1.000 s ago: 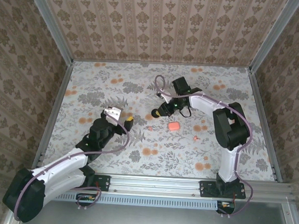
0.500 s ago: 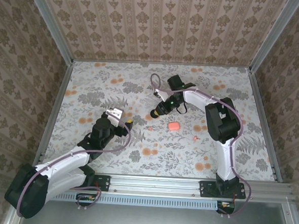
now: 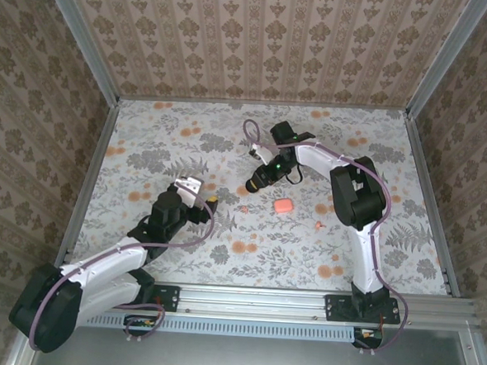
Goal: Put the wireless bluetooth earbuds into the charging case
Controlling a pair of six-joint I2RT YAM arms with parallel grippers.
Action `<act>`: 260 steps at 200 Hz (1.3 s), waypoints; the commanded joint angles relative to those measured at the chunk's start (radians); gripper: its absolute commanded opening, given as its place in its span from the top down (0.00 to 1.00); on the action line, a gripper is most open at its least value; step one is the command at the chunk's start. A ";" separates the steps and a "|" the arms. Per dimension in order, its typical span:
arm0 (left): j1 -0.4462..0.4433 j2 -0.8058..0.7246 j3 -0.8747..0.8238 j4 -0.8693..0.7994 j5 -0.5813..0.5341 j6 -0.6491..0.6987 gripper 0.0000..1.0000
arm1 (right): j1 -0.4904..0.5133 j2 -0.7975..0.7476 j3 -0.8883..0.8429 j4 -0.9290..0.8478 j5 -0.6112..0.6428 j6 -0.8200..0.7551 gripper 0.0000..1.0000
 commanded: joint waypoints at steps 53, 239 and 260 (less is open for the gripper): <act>0.008 0.026 0.033 0.004 0.029 0.032 0.08 | 0.002 0.036 0.039 -0.012 0.063 0.035 0.55; -0.096 0.288 0.215 -0.099 0.057 -0.056 0.17 | -0.019 -0.331 -0.284 -0.152 0.410 0.410 0.15; -0.122 0.344 0.256 -0.128 0.054 -0.058 0.17 | -0.017 -0.304 -0.287 -0.176 0.419 0.426 0.14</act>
